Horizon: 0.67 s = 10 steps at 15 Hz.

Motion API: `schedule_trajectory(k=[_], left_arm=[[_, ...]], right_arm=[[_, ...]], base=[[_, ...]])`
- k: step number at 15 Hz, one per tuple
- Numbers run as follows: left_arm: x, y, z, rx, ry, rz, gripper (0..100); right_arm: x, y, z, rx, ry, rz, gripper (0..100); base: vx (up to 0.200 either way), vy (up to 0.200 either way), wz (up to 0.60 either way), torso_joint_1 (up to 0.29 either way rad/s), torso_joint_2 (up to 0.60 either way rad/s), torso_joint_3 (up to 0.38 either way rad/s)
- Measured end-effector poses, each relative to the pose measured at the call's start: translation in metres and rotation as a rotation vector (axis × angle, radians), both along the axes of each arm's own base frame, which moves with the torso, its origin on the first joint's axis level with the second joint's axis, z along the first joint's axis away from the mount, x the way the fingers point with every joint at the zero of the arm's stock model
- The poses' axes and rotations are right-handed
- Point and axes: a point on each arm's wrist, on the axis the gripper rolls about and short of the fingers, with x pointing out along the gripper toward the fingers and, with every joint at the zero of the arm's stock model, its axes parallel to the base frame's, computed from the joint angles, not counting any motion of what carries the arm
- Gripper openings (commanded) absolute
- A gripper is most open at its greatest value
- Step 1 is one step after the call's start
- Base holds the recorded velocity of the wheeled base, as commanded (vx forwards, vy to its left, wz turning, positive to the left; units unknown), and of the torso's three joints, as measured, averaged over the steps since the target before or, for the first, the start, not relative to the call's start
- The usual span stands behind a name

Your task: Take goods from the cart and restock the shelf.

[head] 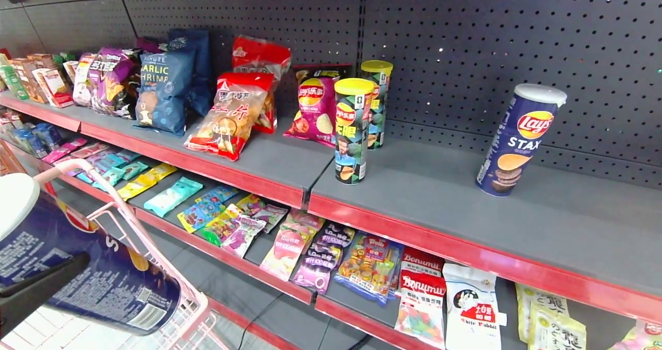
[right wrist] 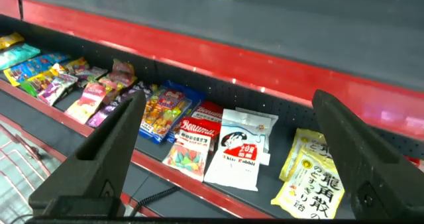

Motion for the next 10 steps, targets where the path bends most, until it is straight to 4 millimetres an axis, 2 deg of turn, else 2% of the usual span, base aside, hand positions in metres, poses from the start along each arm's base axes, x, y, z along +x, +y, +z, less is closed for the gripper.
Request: schedule_trajectory(k=[10], left_arm=[[-0.0001, 0.0000, -0.0030, 0.020, 0.001, -0.004, 0]], right_arm=[[0.0000, 0.0000, 0.0000, 0.000, 0.000, 0.001, 100]], base=[[0.000, 0.000, 0.00, 0.164, -0.37, -0.208]])
